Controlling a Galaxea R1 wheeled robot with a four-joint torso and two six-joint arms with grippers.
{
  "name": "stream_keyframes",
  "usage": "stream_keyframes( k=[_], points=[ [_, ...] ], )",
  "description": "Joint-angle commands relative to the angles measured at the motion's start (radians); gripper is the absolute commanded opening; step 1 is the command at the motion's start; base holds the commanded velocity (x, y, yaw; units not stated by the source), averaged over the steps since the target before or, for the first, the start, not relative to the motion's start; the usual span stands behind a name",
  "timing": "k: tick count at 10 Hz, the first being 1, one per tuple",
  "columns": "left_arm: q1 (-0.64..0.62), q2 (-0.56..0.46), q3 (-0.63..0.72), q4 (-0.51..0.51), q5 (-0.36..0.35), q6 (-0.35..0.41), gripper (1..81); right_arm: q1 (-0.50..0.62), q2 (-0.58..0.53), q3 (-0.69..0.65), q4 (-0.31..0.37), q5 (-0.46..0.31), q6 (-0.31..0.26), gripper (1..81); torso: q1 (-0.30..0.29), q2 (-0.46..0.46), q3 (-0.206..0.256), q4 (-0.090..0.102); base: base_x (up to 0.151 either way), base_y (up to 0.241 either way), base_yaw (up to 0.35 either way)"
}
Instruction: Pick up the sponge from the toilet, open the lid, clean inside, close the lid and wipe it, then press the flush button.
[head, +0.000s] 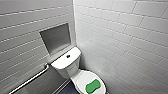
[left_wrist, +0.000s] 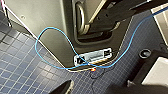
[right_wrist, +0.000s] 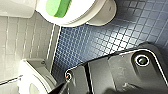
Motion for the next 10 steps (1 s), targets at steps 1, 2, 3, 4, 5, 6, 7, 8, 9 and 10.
stream_keyframes(
  k=[1, 2, 3, 4, 5, 6, 7, 8, 9, 10],
  points=[
    [0.021, -0.004, 0.004, -0.006, 0.078, 0.003, 81.1, 0.154, -0.034, 0.010, 0.013, -0.068, 0.076, 81.1, 0.062, -0.096, -0.071, 0.000, 0.000, 0.000, 0.000],
    [0.021, 0.004, -0.003, -0.006, 0.078, 0.003, 81.1, 0.194, -0.028, 0.011, 0.013, -0.086, 0.099, 81.1, 0.083, -0.130, -0.090, 0.000, 0.000, 0.000, 0.000],
    [0.021, 0.014, -0.025, -0.006, 0.078, 0.003, 81.1, 0.224, -0.014, 0.010, 0.013, -0.109, 0.115, 81.1, 0.103, -0.161, -0.111, 0.000, 0.000, 0.000, 0.000],
    [0.022, 0.031, -0.049, -0.004, 0.078, 0.004, 81.1, 0.260, 0.000, 0.010, 0.014, -0.114, 0.122, 81.1, 0.127, -0.200, -0.136, 0.000, 0.000, 0.000, 0.000],
    [0.021, 0.046, -0.077, -0.004, 0.078, 0.004, 81.1, 0.292, 0.015, 0.005, 0.018, -0.123, 0.137, 81.1, 0.151, -0.237, -0.087, 0.000, 0.000, 0.000, 0.000],
    [0.021, 0.057, -0.097, -0.004, 0.078, 0.004, 81.1, 0.315, 0.035, -0.006, 0.021, -0.128, 0.146, 81.1, 0.172, -0.269, -0.099, 0.000, 0.000, 0.000, 0.000],
    [0.021, 0.068, -0.118, -0.004, 0.078, 0.003, 81.1, 0.336, 0.077, -0.045, 0.021, -0.135, 0.178, 81.1, 0.193, -0.303, -0.107, 0.000, 0.000, 0.000, 0.000],
    [0.021, 0.070, -0.123, -0.006, 0.078, 0.003, 81.1, 0.347, 0.117, -0.079, 0.019, -0.137, 0.197, 81.1, 0.214, -0.336, -0.110, 0.000, 0.000, 0.000, 0.000],
    [0.022, 0.070, -0.123, -0.006, 0.078, 0.001, 81.1, 0.353, 0.164, -0.117, 0.021, -0.137, 0.217, 81.1, 0.238, -0.374, -0.111, 0.000, 0.000, 0.000, 0.000],
    [0.021, 0.071, -0.123, -0.007, 0.077, 0.001, 81.1, 0.361, 0.211, -0.166, 0.019, -0.137, 0.253, 81.1, 0.261, -0.410, -0.111, 0.000, 0.000, 0.000, 0.000]
  ],
)
